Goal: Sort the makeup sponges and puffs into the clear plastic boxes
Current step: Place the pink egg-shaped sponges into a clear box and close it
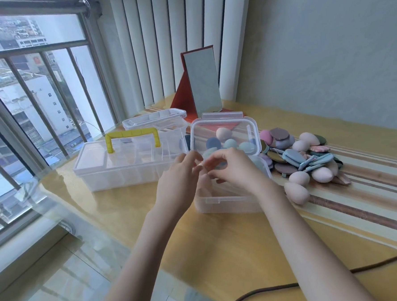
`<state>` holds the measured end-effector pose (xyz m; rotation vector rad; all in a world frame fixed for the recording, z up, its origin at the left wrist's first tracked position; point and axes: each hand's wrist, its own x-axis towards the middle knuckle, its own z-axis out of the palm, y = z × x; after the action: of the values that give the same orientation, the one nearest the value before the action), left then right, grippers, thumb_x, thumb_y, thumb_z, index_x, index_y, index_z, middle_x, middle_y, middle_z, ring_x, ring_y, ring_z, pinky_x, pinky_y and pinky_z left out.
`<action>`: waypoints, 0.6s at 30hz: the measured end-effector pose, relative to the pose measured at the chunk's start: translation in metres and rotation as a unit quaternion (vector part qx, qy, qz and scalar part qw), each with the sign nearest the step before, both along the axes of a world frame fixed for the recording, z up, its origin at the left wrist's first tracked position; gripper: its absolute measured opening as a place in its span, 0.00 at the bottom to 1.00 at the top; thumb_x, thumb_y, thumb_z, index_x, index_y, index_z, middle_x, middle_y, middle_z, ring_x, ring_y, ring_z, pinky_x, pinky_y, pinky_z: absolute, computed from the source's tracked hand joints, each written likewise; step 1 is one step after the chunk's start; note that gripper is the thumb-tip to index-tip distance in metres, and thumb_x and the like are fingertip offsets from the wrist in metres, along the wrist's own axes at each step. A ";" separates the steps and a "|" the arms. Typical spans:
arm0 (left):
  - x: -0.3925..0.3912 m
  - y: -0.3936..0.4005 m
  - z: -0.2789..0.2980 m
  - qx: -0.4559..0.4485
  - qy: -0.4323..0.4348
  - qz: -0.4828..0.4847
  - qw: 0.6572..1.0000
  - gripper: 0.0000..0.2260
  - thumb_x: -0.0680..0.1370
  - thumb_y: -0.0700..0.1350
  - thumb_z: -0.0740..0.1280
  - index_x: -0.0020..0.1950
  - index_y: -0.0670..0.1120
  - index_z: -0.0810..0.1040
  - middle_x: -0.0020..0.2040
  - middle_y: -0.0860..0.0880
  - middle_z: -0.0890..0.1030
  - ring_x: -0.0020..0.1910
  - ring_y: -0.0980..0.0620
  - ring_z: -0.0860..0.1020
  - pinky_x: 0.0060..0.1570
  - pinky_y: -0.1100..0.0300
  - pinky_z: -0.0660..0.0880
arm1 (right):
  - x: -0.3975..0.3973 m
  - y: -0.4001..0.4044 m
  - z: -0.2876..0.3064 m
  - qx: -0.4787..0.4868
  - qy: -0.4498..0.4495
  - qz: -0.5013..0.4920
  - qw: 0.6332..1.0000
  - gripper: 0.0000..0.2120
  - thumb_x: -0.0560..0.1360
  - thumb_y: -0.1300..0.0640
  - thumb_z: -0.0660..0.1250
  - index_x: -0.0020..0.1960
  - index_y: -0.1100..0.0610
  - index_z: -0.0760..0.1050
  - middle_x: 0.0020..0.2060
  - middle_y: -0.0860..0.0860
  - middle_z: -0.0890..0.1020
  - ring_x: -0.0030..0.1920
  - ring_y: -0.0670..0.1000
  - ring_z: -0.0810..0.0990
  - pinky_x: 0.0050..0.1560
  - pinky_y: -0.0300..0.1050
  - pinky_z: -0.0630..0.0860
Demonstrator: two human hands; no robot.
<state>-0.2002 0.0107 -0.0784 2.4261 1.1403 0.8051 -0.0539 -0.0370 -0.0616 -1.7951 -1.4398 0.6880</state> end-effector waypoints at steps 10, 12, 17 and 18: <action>0.002 0.000 -0.003 -0.007 0.007 0.029 1.000 0.12 0.80 0.39 0.56 0.56 0.50 0.75 0.58 0.49 0.75 0.47 0.40 0.79 0.41 0.50 0.73 | 0.010 -0.013 0.005 -0.045 0.018 -0.021 0.999 0.02 0.74 0.66 0.70 0.46 0.63 0.80 0.39 0.57 0.85 0.39 0.53 0.85 0.43 0.44 0.83; 0.003 0.001 -0.004 -0.008 0.004 0.025 1.000 0.13 0.79 0.38 0.57 0.54 0.51 0.78 0.58 0.50 0.75 0.47 0.40 0.79 0.44 0.51 0.73 | 0.004 -0.014 0.004 -0.066 0.046 0.011 0.997 0.05 0.74 0.68 0.69 0.48 0.63 0.82 0.40 0.57 0.85 0.39 0.51 0.84 0.42 0.40 0.82; 0.004 0.000 -0.005 -0.009 -0.006 0.022 1.000 0.14 0.78 0.36 0.58 0.56 0.49 0.77 0.57 0.49 0.76 0.49 0.44 0.78 0.46 0.53 0.71 | -0.001 -0.009 0.001 -0.079 0.067 0.031 0.994 0.10 0.70 0.69 0.71 0.49 0.60 0.84 0.43 0.54 0.86 0.46 0.50 0.84 0.47 0.42 0.82; 0.004 0.000 -0.006 -0.005 -0.009 0.019 1.000 0.14 0.78 0.35 0.58 0.56 0.49 0.77 0.56 0.48 0.76 0.50 0.45 0.79 0.46 0.53 0.72 | -0.001 -0.008 0.000 -0.086 0.058 0.030 0.994 0.09 0.70 0.69 0.72 0.47 0.59 0.83 0.43 0.54 0.85 0.46 0.51 0.84 0.48 0.44 0.82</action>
<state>-0.1961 0.0103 -0.0839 2.3905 1.1840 0.8282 -0.0551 -0.0455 -0.0621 -1.8137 -1.3979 0.9574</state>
